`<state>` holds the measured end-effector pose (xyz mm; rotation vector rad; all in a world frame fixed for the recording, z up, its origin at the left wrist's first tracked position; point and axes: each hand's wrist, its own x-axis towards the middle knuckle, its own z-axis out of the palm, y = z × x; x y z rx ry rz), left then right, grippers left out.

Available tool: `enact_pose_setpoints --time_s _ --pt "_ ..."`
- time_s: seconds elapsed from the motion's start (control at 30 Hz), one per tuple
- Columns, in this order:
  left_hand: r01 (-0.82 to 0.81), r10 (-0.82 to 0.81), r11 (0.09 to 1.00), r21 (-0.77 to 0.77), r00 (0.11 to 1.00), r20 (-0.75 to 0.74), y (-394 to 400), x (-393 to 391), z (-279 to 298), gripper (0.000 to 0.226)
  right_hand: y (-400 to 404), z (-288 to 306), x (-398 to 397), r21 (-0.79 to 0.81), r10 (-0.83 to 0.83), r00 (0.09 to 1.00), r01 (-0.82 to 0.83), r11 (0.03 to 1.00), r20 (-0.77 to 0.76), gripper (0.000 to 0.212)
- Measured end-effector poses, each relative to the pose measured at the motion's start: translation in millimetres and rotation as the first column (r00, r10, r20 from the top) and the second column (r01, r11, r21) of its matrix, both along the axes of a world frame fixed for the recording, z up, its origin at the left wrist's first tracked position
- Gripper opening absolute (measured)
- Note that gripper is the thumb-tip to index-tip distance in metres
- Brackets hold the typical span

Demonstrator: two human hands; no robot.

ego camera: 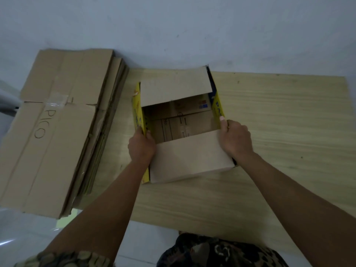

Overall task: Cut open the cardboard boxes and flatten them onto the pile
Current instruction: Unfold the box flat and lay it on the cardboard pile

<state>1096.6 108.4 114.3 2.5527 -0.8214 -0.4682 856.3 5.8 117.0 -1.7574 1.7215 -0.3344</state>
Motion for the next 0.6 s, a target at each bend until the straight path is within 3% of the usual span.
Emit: enact_pose_setpoints --time_s 0.13,0.27,0.33,0.43,0.5,0.6 --pt "0.028 -0.054 0.986 -0.164 0.987 -0.154 -5.7 8.1 7.9 0.03 -3.0 -3.4 -4.7 -0.016 -0.021 1.0 0.021 1.0 -0.018 0.062" --pt "0.016 -0.05 0.989 -0.149 0.972 -0.229 -0.8 10.9 7.5 0.03 -1.9 -1.6 -3.3 -0.016 -0.034 0.999 0.033 0.999 -0.028 0.064" --pt "0.032 -0.058 0.991 -0.129 0.977 -0.203 -1.6 14.1 7.0 0.031 3.9 4.5 3.1 -0.057 -0.01 0.987 0.001 0.998 -0.161 0.056" --pt "0.039 -0.063 0.991 -0.126 0.978 -0.198 -4.8 21.4 9.0 0.029 20.8 20.5 11.4 -0.306 0.053 0.959 -0.142 0.941 -0.28 0.047" --pt "0.036 -0.062 0.991 -0.128 0.976 -0.209 -1.0 29.5 7.3 0.029 29.0 24.5 22.6 -0.413 0.239 0.922 -0.354 0.839 -0.304 0.053" --pt "0.03 -0.061 0.992 -0.124 0.964 -0.258 2.9 39.5 7.3 0.029 35.6 31.7 45.4 -0.121 0.513 0.775 -0.587 0.8 -0.368 0.066"
